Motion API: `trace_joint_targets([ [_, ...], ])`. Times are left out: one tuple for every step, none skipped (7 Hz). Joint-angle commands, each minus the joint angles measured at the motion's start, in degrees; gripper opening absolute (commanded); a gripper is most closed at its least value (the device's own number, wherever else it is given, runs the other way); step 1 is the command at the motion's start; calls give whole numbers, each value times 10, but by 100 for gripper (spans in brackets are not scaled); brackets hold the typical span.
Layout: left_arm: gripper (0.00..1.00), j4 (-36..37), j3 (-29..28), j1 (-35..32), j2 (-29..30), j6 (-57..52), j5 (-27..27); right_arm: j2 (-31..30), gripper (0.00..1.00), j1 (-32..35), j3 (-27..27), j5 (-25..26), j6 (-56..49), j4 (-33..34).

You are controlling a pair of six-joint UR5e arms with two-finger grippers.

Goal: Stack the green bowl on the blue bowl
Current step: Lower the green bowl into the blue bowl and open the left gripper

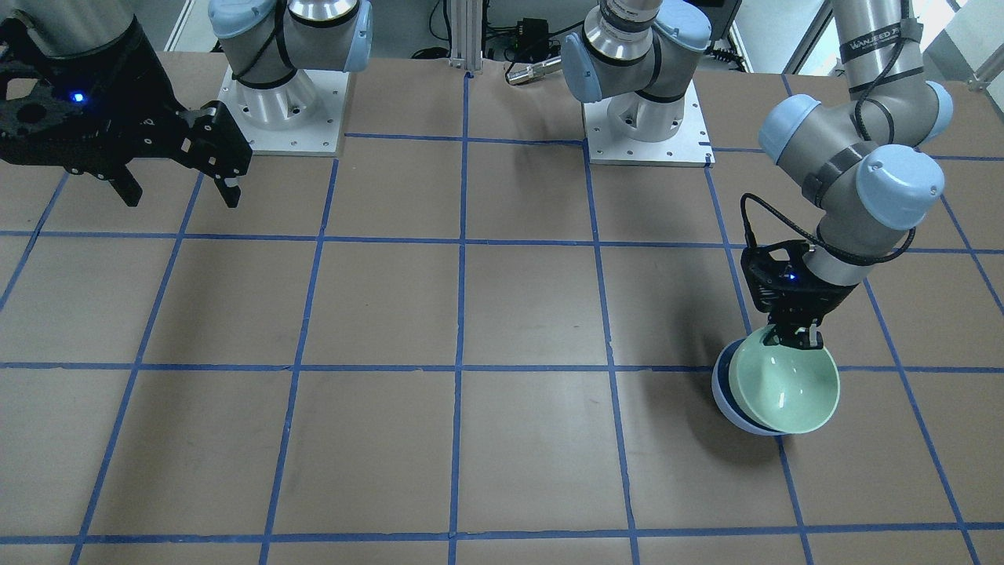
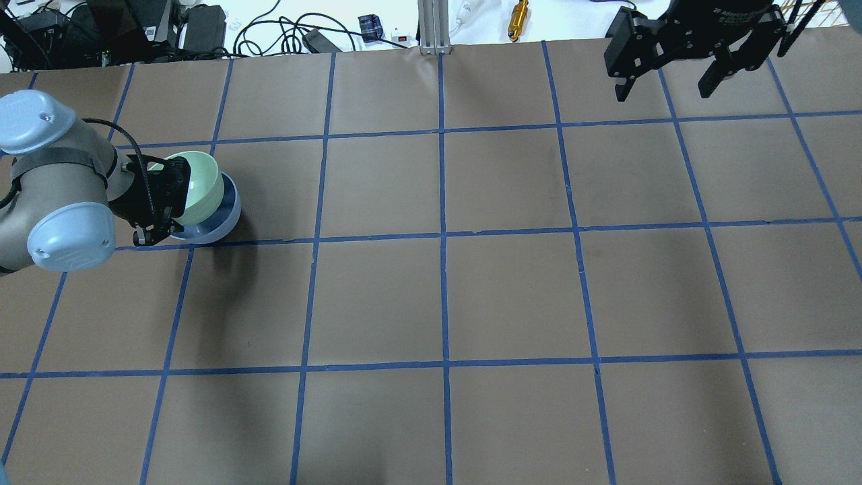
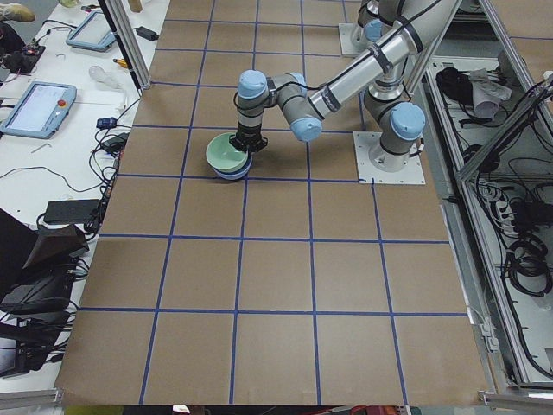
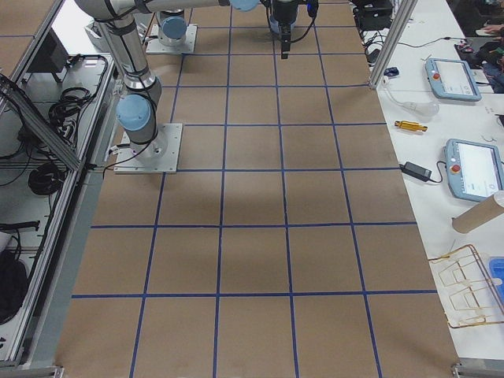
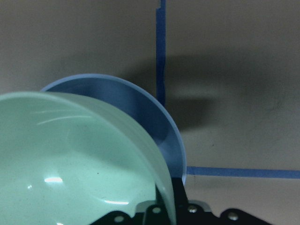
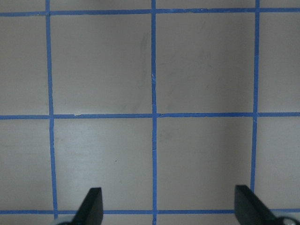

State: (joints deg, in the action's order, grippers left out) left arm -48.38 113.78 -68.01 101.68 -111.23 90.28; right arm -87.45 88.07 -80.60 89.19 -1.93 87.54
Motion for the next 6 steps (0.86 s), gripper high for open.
trace_joint_targets([
  [100, -6, -24, 1, 5, 6, 0, 0, 100, 0, 0, 0, 0, 0],
  [100, -29, -44, -4, -8, 23, -4, 1, 100, 0, 0, 0, 0, 0],
  [100, -102, -77, -5, -29, 62, -7, 0, 100, 0, 0, 0, 0, 0],
  [100, -192, -121, -6, -51, 104, -15, 1, 100, 0, 0, 0, 0, 0],
  [100, -264, -163, -23, -68, 162, -34, 1, 100, 0, 0, -1, 0, 0],
  [100, -333, -206, -60, -88, 225, -27, 0, 100, 0, 0, 0, 0, 0],
])
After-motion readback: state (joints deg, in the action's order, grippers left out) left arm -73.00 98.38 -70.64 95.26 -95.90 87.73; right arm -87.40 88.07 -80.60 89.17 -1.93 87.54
